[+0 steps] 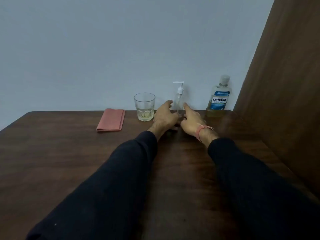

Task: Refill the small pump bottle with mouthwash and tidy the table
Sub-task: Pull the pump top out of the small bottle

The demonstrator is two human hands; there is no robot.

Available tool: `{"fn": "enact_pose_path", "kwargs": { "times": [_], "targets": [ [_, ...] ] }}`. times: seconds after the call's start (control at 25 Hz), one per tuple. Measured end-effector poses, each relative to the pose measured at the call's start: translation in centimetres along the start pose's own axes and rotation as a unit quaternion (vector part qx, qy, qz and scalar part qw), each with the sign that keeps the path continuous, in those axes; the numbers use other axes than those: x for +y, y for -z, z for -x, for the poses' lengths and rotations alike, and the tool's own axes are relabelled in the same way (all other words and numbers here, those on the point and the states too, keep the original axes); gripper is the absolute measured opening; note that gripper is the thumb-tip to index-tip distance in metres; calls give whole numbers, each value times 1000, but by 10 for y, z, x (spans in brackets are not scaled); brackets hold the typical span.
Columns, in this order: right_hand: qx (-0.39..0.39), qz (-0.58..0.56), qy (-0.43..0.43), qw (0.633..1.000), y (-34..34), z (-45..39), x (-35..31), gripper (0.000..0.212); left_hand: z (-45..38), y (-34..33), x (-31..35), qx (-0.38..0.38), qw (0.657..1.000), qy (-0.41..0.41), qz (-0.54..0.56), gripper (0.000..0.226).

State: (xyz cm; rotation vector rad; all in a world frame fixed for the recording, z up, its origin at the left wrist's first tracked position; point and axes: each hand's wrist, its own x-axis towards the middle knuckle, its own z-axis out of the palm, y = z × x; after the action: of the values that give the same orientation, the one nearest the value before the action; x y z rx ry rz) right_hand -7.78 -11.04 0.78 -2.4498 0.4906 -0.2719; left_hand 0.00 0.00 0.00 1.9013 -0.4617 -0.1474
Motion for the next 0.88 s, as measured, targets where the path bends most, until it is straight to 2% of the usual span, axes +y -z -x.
{"fn": "enact_pose_path", "kwargs": {
  "times": [0.08,0.2,0.36,0.52,0.68,0.8,0.88],
  "targets": [
    [-2,-10,6,1000,2,2,4,88,-2,0,2,-1,1000,-4,-21,70],
    [-13,-94,18,995,0,19,11,82,12,7,2,14,998,-10,-52,57],
    [13,-182,61,981,6,67,12,57,65,39,0,-22,995,-32,-87,60],
    [31,-220,71,972,5,132,4,30,144,76,-9,-22,997,-52,-62,59],
    [150,-252,140,946,3,177,-22,39,201,92,-21,-5,997,-47,-55,49],
    [146,-344,204,905,0,194,-38,30,214,91,-24,11,996,-68,-61,47],
    [151,-360,204,898,-7,201,-44,28,213,93,-24,3,994,-77,-74,49]
  ]
}}
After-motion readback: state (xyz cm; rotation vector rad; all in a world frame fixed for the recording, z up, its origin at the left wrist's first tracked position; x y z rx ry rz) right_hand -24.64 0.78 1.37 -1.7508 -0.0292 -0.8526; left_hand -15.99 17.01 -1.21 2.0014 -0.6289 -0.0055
